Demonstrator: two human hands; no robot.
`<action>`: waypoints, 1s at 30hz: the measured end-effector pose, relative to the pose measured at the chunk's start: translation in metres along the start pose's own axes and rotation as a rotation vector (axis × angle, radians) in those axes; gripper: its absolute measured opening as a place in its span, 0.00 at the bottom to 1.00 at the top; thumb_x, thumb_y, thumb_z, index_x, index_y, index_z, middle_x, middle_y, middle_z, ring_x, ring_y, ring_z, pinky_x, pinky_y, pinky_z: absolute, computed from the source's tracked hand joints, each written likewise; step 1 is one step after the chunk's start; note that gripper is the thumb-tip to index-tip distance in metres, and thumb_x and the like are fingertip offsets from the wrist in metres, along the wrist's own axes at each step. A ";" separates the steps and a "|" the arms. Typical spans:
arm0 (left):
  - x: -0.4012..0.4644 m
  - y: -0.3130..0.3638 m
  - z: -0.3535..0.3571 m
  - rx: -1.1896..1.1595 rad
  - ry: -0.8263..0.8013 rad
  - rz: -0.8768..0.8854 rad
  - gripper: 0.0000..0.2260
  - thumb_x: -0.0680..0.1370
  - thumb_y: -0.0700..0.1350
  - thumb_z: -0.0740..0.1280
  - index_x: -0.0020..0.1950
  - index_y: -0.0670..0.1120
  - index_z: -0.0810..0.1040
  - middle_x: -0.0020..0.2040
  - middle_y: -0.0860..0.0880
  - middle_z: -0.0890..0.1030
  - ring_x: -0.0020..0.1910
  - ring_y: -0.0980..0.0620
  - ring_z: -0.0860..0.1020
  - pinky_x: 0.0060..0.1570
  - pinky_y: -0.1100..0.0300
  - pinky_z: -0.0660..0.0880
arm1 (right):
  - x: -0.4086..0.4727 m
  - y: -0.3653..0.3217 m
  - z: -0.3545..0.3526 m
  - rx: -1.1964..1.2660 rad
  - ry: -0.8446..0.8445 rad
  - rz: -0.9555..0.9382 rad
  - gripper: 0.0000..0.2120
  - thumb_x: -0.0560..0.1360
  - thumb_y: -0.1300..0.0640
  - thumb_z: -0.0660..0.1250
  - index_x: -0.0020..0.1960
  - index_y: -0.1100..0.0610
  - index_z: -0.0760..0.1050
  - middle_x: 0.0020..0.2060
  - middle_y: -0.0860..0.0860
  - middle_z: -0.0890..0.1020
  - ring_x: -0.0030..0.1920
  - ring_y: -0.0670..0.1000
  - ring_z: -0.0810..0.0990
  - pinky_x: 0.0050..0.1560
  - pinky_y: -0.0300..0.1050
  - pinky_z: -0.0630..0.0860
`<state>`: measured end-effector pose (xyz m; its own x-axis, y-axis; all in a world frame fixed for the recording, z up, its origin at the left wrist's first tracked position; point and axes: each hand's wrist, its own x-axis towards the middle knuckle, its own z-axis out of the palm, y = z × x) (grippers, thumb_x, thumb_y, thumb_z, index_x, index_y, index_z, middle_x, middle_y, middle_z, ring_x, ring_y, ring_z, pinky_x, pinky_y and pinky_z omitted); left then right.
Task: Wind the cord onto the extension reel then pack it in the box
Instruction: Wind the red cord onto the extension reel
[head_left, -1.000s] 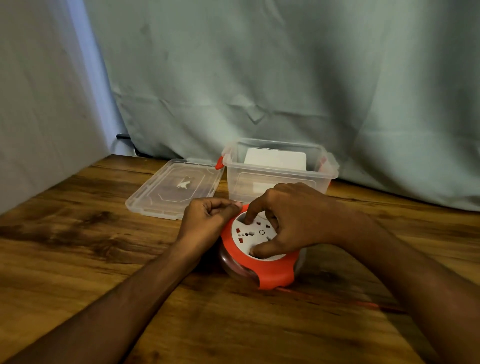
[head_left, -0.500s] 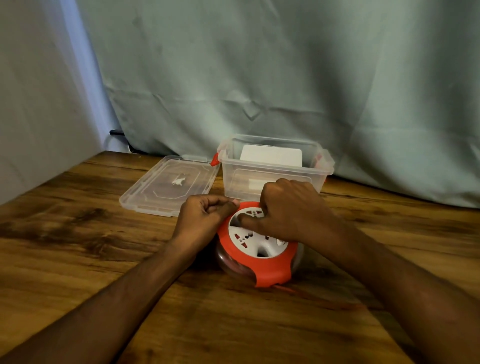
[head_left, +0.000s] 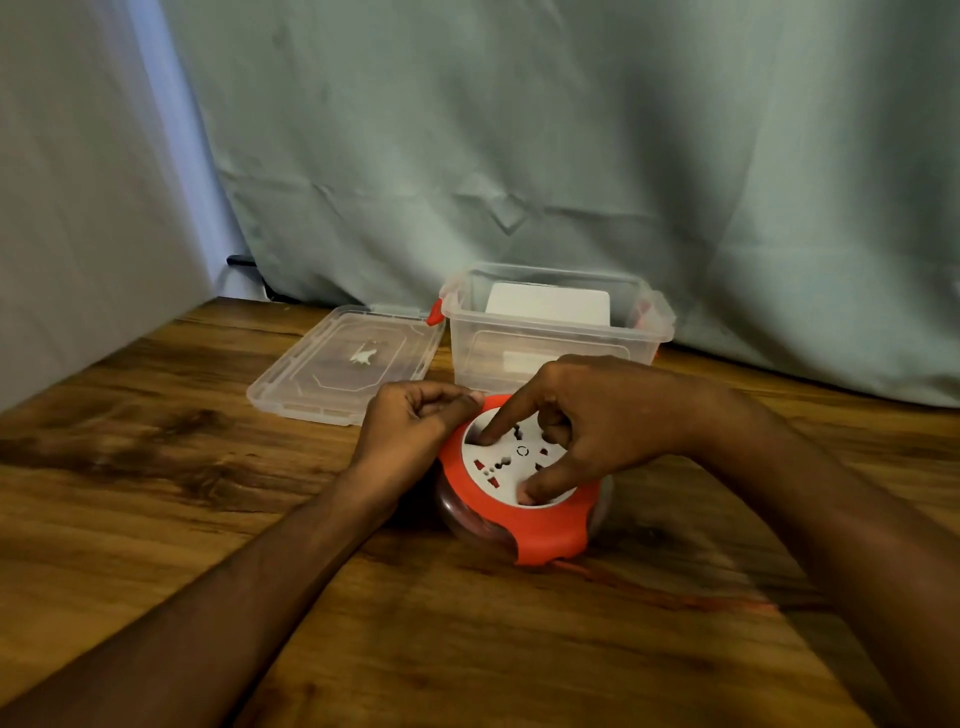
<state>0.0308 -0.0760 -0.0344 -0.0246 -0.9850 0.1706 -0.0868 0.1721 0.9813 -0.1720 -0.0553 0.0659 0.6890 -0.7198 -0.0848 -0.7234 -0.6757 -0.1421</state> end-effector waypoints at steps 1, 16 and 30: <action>0.000 0.000 -0.001 -0.003 0.005 0.001 0.05 0.79 0.46 0.72 0.52 0.49 0.88 0.44 0.51 0.89 0.43 0.52 0.88 0.42 0.58 0.84 | 0.001 0.001 0.001 -0.009 0.007 0.007 0.28 0.67 0.35 0.76 0.66 0.34 0.75 0.36 0.19 0.71 0.41 0.25 0.71 0.33 0.33 0.62; 0.001 -0.001 0.000 0.009 0.018 0.007 0.06 0.79 0.46 0.73 0.52 0.46 0.88 0.45 0.50 0.90 0.43 0.52 0.88 0.44 0.58 0.84 | 0.019 -0.001 0.029 -0.300 0.377 0.148 0.30 0.62 0.18 0.57 0.37 0.45 0.74 0.28 0.39 0.68 0.33 0.43 0.71 0.30 0.37 0.58; 0.000 0.002 0.000 0.023 0.015 -0.005 0.07 0.79 0.45 0.72 0.53 0.45 0.88 0.46 0.48 0.89 0.45 0.50 0.88 0.49 0.53 0.84 | 0.014 -0.001 0.010 -0.240 0.388 0.147 0.16 0.68 0.31 0.71 0.41 0.43 0.81 0.27 0.37 0.73 0.35 0.39 0.75 0.31 0.36 0.60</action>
<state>0.0307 -0.0759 -0.0328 -0.0094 -0.9859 0.1671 -0.1094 0.1671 0.9799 -0.1612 -0.0626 0.0549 0.5440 -0.7860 0.2936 -0.8333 -0.5471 0.0791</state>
